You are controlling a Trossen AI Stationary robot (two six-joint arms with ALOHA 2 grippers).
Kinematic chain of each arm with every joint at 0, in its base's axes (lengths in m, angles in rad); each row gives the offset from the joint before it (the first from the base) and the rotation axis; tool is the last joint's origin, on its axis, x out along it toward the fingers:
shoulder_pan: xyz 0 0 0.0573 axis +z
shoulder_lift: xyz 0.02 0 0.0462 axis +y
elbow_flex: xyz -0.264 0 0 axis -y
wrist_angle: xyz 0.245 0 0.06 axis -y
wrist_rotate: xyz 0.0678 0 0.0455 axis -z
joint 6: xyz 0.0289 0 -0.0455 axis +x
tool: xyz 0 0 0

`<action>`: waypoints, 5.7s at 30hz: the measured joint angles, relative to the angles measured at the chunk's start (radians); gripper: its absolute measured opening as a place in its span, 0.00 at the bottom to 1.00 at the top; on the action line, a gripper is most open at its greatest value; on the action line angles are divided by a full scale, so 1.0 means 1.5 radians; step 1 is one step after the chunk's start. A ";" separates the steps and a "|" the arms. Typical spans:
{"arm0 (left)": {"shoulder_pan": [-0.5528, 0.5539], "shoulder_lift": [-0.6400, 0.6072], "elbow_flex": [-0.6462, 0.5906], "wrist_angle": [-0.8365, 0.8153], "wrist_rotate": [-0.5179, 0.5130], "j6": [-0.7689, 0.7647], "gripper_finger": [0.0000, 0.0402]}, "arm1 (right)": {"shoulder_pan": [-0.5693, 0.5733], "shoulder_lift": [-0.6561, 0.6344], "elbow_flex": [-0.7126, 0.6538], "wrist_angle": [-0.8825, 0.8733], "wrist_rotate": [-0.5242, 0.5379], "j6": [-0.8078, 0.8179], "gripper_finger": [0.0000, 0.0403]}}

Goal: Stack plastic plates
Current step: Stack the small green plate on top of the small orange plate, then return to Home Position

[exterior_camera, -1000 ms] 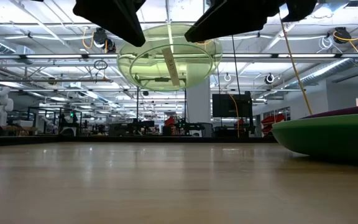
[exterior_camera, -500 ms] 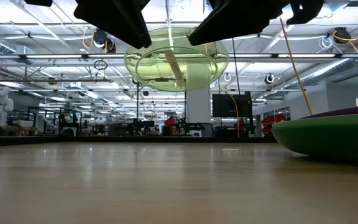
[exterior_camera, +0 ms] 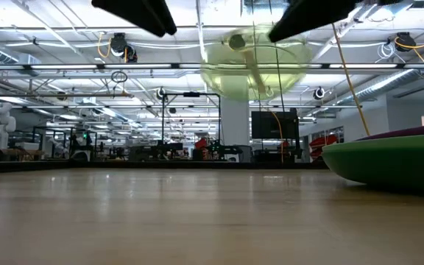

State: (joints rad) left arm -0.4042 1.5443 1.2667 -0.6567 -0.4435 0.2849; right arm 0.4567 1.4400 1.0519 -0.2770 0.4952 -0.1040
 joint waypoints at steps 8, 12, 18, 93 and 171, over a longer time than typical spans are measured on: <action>0.008 -0.050 0.000 0.003 -0.002 -0.033 0.36 | 0.068 -0.064 0.025 -0.220 0.013 0.181 0.00; 0.008 -0.049 0.000 0.000 -0.002 -0.048 0.36 | 0.110 -0.062 0.035 -0.333 -0.010 0.303 0.00; 0.008 -0.050 -0.005 0.003 -0.002 -0.057 0.36 | 0.161 -0.053 0.036 -0.413 -0.113 0.515 0.00; 0.341 -0.903 -0.690 0.350 0.242 -0.059 0.36 | -0.263 -0.481 -0.454 0.284 -0.275 -0.006 0.32; 0.353 -1.025 -0.795 0.345 0.174 -0.205 0.36 | -0.269 -0.949 -0.691 0.212 -0.279 -0.056 0.10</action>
State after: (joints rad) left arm 0.1249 0.0063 0.0742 -0.1387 -0.1825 -0.0227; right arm 0.0528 0.0158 0.0154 0.0410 0.0769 -0.1875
